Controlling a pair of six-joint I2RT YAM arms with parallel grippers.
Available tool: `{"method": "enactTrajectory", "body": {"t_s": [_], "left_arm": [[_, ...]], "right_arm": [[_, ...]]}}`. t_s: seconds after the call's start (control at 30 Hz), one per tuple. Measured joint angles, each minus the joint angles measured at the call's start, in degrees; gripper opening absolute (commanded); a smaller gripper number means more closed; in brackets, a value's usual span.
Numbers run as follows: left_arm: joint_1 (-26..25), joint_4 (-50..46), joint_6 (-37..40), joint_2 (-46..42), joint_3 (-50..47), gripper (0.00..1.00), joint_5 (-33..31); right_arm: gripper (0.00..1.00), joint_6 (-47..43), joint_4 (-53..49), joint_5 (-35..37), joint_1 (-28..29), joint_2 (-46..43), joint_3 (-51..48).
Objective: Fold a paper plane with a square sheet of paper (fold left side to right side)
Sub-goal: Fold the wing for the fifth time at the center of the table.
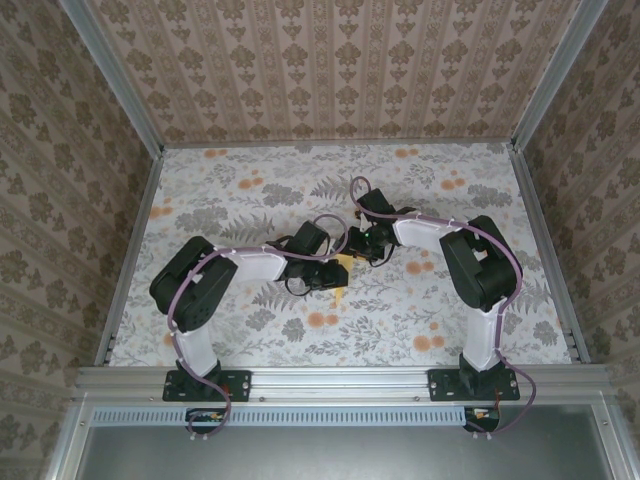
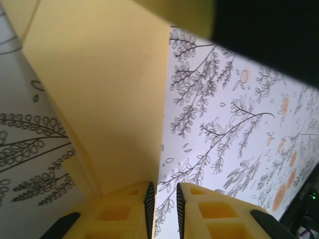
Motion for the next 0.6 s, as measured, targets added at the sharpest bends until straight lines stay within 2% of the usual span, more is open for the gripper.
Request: {"method": "enactTrajectory", "body": {"t_s": [0.33,0.6], "left_arm": [[0.00,0.85,0.00,0.04,-0.74,0.17,-0.59],[0.00,0.85,0.00,0.07,-0.74,0.17,-0.76]], "right_arm": [[0.44,0.02,2.86,-0.66,-0.72,-2.56,-3.06],[0.23,-0.17,8.59,-2.43,-1.88,-12.48,-10.12]]}}
